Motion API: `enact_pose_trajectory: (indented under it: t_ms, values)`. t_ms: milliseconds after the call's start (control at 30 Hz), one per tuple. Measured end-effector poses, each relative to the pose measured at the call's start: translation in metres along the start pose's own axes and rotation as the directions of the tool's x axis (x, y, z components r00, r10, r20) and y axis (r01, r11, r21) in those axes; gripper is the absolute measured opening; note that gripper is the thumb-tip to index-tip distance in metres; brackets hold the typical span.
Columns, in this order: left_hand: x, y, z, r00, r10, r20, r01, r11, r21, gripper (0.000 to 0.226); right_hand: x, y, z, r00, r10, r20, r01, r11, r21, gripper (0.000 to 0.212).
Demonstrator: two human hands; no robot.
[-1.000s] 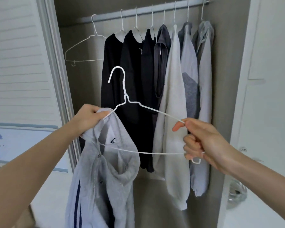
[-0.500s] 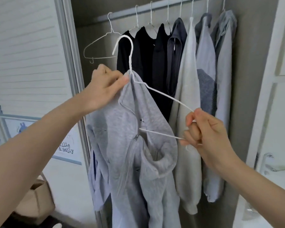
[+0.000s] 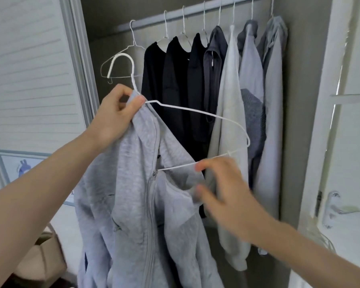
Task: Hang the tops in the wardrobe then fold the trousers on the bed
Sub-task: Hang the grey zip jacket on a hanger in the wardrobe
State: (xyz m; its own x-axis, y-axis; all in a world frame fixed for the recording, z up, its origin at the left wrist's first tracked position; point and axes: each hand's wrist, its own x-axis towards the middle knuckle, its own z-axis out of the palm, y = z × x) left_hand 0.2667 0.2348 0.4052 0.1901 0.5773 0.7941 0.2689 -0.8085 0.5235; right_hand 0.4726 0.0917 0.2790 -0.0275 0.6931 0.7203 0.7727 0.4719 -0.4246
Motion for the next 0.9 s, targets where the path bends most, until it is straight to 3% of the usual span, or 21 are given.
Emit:
enact_pose_trajectory:
  t_ms: [33, 100, 167, 267, 433, 567, 667, 800, 900]
  values:
    - [-0.001, 0.003, 0.0, 1.0, 0.014, 0.013, -0.014, 1.0, 0.006, 0.019, -0.005, -0.003, 0.011, 0.985, -0.02, 0.171, 0.026, 0.999, -0.031, 0.04]
    - [-0.002, 0.004, -0.004, 1.0, 0.023, 0.003, -0.023, 1.0, 0.015, 0.019, -0.009, -0.005, 0.024, 0.937, -0.037, 0.348, 0.085, 0.989, -0.123, 0.037]
    - [-0.003, -0.002, -0.014, 0.999, 0.007, -0.047, -0.006, 1.0, 0.027, 0.023, -0.011, -0.001, 0.024, 0.914, -0.116, 0.388, 0.224, 0.943, -0.245, 0.029]
    - [-0.008, -0.013, -0.03, 0.994, -0.036, -0.103, 0.041, 0.998, 0.046, 0.023, -0.008, 0.022, 0.011, 0.89, -0.143, 0.434, 0.337, 0.845, -0.414, 0.052]
    - [-0.028, -0.028, -0.051, 0.997, -0.028, -0.074, 0.04, 0.984, 0.173, 0.031, 0.02, 0.052, -0.019, 0.906, -0.048, 0.422, 0.252, 0.861, -0.443, 0.08]
    - [-0.033, -0.036, -0.064, 0.997, -0.037, -0.063, 0.054, 0.953, 0.299, 0.034, 0.047, 0.05, -0.037, 0.891, -0.165, 0.423, 0.375, 0.793, -0.481, 0.057]
    - [-0.038, -0.037, -0.065, 0.998, -0.05, -0.028, 0.057, 0.926, 0.373, 0.029, 0.07, 0.033, -0.043, 0.918, -0.221, 0.33, 0.344, 0.857, -0.383, 0.021]
    - [-0.054, -0.023, -0.043, 0.995, 0.066, 0.079, -0.095, 0.883, 0.459, 0.029, 0.096, 0.009, -0.029, 0.962, -0.168, 0.216, 0.223, 0.938, -0.264, 0.013]
    - [-0.059, -0.016, -0.022, 0.983, 0.149, 0.109, -0.185, 0.807, 0.561, 0.028, 0.106, -0.019, -0.008, 0.96, -0.229, 0.162, 0.241, 0.969, -0.056, 0.021]
